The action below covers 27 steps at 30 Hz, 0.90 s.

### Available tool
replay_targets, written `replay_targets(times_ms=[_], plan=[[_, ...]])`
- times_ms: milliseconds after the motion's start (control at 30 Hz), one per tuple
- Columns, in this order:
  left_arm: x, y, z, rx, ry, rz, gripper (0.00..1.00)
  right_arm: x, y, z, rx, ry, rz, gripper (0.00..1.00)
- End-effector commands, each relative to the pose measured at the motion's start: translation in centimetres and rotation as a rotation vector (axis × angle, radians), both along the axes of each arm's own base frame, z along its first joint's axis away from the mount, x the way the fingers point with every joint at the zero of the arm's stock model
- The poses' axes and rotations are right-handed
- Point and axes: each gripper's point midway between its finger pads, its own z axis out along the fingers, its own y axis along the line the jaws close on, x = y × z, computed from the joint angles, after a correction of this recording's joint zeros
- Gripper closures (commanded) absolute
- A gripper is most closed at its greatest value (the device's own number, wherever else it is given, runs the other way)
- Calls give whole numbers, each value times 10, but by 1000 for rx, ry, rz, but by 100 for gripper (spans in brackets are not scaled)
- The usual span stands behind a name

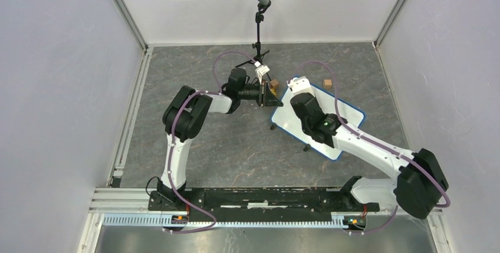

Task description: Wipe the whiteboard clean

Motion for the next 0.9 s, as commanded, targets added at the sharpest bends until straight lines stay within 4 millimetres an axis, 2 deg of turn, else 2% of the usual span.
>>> replay_targets(times_ms=[0,133,233,333,367,500,633,867], plan=[[29,19,7,6,-42,139,98,17,32,25,35,-59,49,83],[37,29,-3,45,-19,179,98,27,59,28,0,-56,100,83],[36,30,-2,43,-18,181,96,38,76,31,-29,-51,113,83],[36,34,0,41,-4,177,82,47,85,32,-37,-58,108,83],[36,35,1,33,1,175,75,49,87,32,-40,-57,106,83],[34,45,6,-12,25,166,62,50,85,28,-56,-55,95,83],[29,50,3,4,30,156,57,50,80,23,-81,-50,78,83],[22,47,-8,12,73,127,57,57,89,16,-106,-38,102,83]])
